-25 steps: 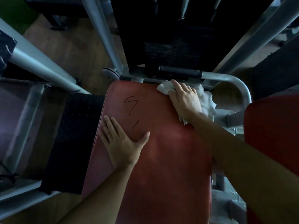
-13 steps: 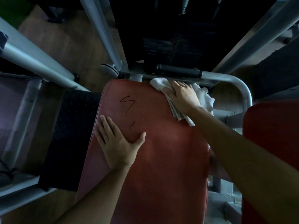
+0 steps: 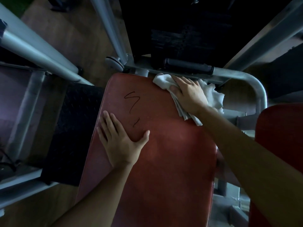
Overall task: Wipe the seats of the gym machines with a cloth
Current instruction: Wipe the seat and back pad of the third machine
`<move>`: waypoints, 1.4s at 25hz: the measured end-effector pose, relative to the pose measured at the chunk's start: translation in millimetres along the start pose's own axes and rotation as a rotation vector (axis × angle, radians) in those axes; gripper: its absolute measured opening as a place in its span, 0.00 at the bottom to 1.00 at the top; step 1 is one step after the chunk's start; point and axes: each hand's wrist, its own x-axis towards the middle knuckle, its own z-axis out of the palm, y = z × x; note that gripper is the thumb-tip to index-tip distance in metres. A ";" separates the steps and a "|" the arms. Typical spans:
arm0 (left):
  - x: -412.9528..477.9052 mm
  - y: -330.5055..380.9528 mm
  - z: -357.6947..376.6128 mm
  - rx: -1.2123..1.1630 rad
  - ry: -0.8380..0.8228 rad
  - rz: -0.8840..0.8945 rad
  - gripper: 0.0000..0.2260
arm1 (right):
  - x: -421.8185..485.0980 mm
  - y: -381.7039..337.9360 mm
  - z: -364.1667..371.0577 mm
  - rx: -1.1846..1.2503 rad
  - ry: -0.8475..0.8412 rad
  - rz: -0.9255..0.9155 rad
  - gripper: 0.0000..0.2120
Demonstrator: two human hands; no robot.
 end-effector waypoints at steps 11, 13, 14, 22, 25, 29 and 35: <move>1.3 0.5 3.1 -0.006 0.009 -0.008 0.55 | -5.4 -2.6 0.5 -0.037 0.036 0.112 0.24; 0.7 0.8 3.1 -0.013 0.023 -0.011 0.54 | 1.0 -20.9 9.1 -0.046 0.030 0.050 0.25; 0.5 1.2 3.0 -0.019 0.029 -0.009 0.54 | 0.8 -21.7 9.9 -0.033 0.030 0.019 0.25; 0.8 -2.1 5.3 -0.016 -0.006 -0.008 0.54 | -12.4 -9.0 10.8 -0.017 0.116 0.123 0.23; 0.9 -1.1 4.5 -0.018 -0.010 0.007 0.54 | -9.8 -22.1 16.2 0.012 0.134 0.089 0.23; 0.2 -3.4 4.4 -0.067 0.005 0.015 0.52 | -44.1 -25.5 18.9 0.054 0.119 0.009 0.23; -0.2 -12.5 -4.5 -0.330 0.027 0.010 0.37 | -124.8 -57.8 44.3 0.024 0.058 0.083 0.28</move>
